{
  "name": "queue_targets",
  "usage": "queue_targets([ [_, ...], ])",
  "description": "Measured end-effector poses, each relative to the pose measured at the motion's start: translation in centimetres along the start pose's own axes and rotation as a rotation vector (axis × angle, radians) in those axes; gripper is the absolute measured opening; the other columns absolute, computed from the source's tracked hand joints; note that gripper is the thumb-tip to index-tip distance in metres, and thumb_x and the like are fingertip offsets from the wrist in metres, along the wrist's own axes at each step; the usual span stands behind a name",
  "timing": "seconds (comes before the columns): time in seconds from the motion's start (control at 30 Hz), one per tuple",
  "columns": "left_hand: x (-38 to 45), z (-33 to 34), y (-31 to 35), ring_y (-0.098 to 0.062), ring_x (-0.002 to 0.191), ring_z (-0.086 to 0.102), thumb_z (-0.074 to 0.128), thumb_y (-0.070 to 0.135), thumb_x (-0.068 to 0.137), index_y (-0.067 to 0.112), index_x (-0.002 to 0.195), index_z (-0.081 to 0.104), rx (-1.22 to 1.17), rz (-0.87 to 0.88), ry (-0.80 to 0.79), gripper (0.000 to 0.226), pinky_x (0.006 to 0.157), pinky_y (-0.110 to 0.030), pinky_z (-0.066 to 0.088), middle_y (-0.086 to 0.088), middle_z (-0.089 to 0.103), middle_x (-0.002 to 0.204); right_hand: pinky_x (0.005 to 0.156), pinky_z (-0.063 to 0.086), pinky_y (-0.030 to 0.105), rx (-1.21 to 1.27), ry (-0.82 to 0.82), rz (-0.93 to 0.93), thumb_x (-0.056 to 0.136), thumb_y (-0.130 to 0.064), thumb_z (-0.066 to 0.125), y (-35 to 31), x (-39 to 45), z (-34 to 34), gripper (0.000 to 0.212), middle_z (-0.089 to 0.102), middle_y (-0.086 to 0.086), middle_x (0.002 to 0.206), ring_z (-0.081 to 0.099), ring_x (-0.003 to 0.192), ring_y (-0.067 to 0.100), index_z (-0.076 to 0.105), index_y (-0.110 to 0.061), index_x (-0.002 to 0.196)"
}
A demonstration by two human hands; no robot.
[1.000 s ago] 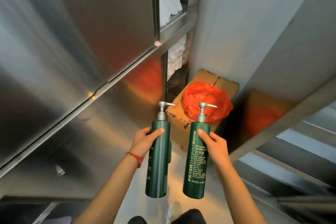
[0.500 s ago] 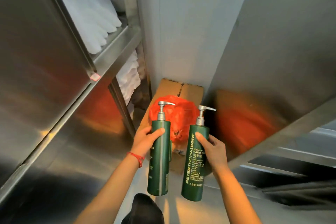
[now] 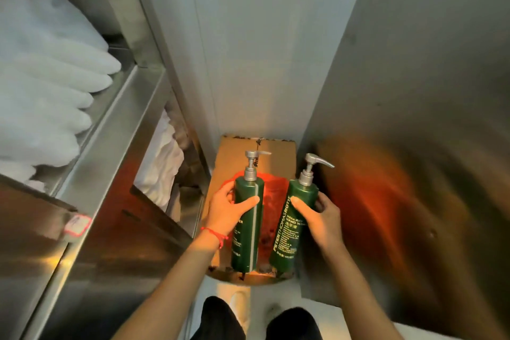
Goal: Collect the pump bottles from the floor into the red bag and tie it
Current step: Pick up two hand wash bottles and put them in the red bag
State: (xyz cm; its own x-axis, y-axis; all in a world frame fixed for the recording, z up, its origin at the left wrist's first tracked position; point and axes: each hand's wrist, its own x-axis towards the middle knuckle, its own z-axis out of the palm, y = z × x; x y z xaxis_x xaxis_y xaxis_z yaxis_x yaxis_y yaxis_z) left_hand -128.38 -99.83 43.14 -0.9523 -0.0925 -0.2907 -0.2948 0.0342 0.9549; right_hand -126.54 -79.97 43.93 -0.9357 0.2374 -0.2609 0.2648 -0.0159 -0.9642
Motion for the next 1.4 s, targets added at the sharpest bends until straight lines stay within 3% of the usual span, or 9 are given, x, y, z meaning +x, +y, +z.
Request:
queue_targets([
  [0.17, 4.4, 0.2, -1.6, -0.003, 0.083, 0.064, 0.077, -0.005, 0.063, 0.014, 0.107, 0.057, 0.032, -0.004, 0.013, 0.052, 0.073, -0.014, 0.053, 0.001, 0.067, 0.093, 0.08, 0.051, 0.026, -0.108, -0.006, -0.024, 0.063, -0.017, 0.082, 1.7, 4.4, 1.3, 0.042, 0.07, -0.002, 0.1, 0.066, 0.091, 0.01, 0.062, -0.03, 0.097],
  [0.47, 10.4, 0.7, -6.4, -0.014, 0.103, 0.058, 0.083, 0.012, 0.058, 0.023, 0.112, 0.052, 0.225, 0.016, 0.0, 0.064, 0.089, -0.029, 0.046, 0.001, 0.061, 0.111, 0.083, 0.048, 0.015, -0.211, -0.05, -0.057, 0.063, -0.014, 0.082, 6.5, 9.7, 4.0, 0.057, 0.067, -0.007, 0.106, 0.062, 0.097, -0.002, 0.058, -0.021, 0.115],
  [0.63, 12.1, 1.3, -8.0, -0.008, 0.095, 0.056, 0.079, -0.006, 0.059, 0.008, 0.115, 0.051, 0.187, 0.042, -0.022, 0.063, 0.082, -0.01, 0.041, 0.003, 0.057, 0.101, 0.095, 0.045, 0.027, -0.263, -0.057, -0.073, 0.062, -0.014, 0.082, 9.0, 11.2, 4.5, 0.064, 0.065, 0.003, 0.116, 0.06, 0.107, 0.012, 0.055, -0.016, 0.121],
  [0.73, 12.8, 1.8, -8.5, 0.006, 0.088, 0.052, 0.075, -0.013, 0.06, 0.004, 0.114, 0.05, 0.13, 0.034, -0.054, 0.062, 0.074, 0.0, 0.04, 0.008, 0.057, 0.097, 0.094, 0.043, 0.015, -0.282, -0.048, -0.078, 0.062, -0.016, 0.082, 10.1, 12.1, 4.6, 0.064, 0.063, -0.003, 0.116, 0.059, 0.108, 0.008, 0.055, -0.023, 0.119],
  [0.9, 13.8, 2.5, -9.4, -0.02, 0.107, 0.054, 0.076, -0.011, 0.06, 0.01, 0.113, 0.05, 0.093, 0.035, -0.098, 0.063, 0.095, -0.026, 0.043, -0.01, 0.058, 0.112, 0.098, 0.039, 0.024, -0.318, -0.041, -0.093, 0.062, -0.018, 0.082, 11.4, 13.2, 4.6, 0.066, 0.061, -0.005, 0.117, 0.056, 0.112, 0.011, 0.053, -0.028, 0.12],
  [1.0, 14.0, 2.8, -10.0, -0.019, 0.106, 0.052, 0.076, -0.014, 0.059, 0.011, 0.114, 0.049, 0.082, 0.043, -0.113, 0.066, 0.095, -0.03, 0.042, -0.009, 0.056, 0.111, 0.095, 0.038, 0.012, -0.315, -0.043, -0.099, 0.061, -0.012, 0.082, 12.1, 13.5, 4.8, 0.064, 0.06, -0.005, 0.113, 0.056, 0.108, 0.009, 0.055, -0.019, 0.119],
  [1.2, 14.0, 2.6, -10.6, 0.008, 0.096, 0.053, 0.075, -0.012, 0.06, 0.024, 0.111, 0.049, 0.12, 0.06, -0.155, 0.067, 0.082, -0.006, 0.042, 0.013, 0.057, 0.103, 0.097, 0.038, 0.013, -0.31, -0.107, -0.117, 0.062, -0.01, 0.081, 12.8, 13.2, 4.7, 0.064, 0.06, 0.004, 0.121, 0.055, 0.112, 0.011, 0.055, -0.012, 0.12],
  [1.33, 13.9, 2.3, -10.5, -0.011, 0.104, 0.055, 0.077, -0.011, 0.059, 0.02, 0.113, 0.049, 0.1, 0.06, -0.188, 0.068, 0.094, -0.022, 0.044, 0.0, 0.058, 0.108, 0.098, 0.038, 0.014, -0.288, -0.115, -0.111, 0.063, -0.009, 0.081, 12.6, 12.9, 4.7, 0.065, 0.06, 0.004, 0.122, 0.055, 0.114, 0.013, 0.054, -0.011, 0.122],
  [1.4, 13.7, 2.2, -10.4, -0.003, 0.102, 0.055, 0.078, -0.008, 0.06, 0.014, 0.117, 0.051, 0.108, 0.063, -0.188, 0.067, 0.09, -0.013, 0.043, 0.004, 0.058, 0.107, 0.099, 0.038, 0.016, -0.268, -0.113, -0.11, 0.065, -0.008, 0.08, 12.5, 12.7, 4.7, 0.065, 0.059, 0.005, 0.124, 0.054, 0.115, 0.012, 0.053, -0.01, 0.123],
])
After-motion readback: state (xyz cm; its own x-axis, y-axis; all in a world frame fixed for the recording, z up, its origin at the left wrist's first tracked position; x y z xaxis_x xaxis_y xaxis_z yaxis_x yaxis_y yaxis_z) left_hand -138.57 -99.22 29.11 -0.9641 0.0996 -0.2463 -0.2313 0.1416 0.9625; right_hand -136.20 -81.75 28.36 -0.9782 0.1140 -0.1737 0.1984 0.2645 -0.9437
